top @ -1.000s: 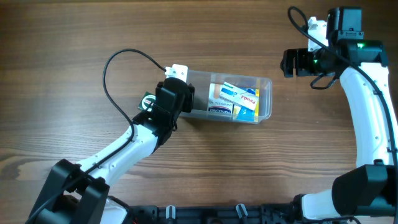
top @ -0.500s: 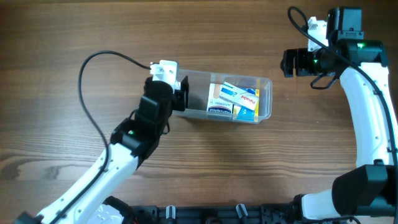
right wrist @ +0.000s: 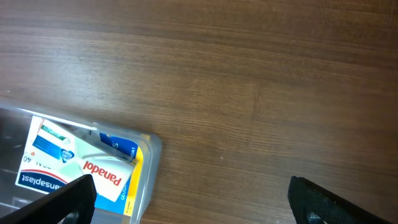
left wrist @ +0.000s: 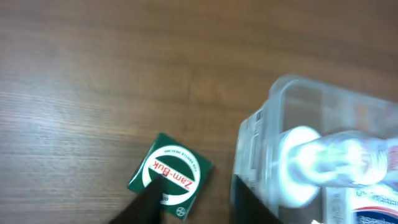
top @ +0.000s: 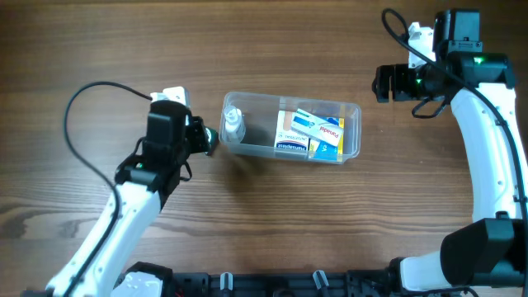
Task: Pack container
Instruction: 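Open the left gripper and pull back from the container, then move the left gripper to the green Zam-Buk tin and grasp it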
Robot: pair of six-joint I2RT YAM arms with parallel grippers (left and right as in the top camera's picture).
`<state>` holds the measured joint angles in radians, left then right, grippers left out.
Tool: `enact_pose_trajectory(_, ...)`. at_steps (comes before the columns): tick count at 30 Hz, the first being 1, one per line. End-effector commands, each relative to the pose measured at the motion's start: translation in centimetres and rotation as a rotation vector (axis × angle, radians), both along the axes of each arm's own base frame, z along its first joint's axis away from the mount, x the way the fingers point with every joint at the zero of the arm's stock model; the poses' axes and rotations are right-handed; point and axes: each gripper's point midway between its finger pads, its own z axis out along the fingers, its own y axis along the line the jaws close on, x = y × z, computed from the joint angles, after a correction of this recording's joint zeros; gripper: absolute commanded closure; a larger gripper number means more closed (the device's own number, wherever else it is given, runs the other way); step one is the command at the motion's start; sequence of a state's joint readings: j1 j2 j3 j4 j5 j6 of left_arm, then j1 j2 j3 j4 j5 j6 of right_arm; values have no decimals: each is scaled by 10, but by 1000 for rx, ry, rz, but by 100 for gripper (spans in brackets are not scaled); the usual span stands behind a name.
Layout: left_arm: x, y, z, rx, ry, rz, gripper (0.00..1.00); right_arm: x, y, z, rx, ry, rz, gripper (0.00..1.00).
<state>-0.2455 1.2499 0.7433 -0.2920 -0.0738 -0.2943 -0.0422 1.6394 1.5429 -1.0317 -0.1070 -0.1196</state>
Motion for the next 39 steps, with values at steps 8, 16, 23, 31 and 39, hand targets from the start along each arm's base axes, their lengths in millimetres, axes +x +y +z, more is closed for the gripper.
enact_pose_trajectory(8, 0, -18, -41, -61, 122, -69, 96, 0, 0, 6, 0, -17, -13, 0)
enact_pose_trajectory(16, -6, -39, -39, -154, 144, -152, 96, 0, 0, 6, 0, -17, -13, 0)
enact_pose_trajectory(23, -13, -54, -36, -225, 162, -217, 96, 0, 0, 6, 0, -17, -13, 0)
enact_pose_trajectory(31, -26, -73, -33, -319, 204, -300, 96, 0, 0, 6, 0, -17, -13, 0)
enact_pose_trajectory(39, -14, -42, -41, -170, 175, -168, 95, 0, 0, 6, 0, -17, -13, 0)
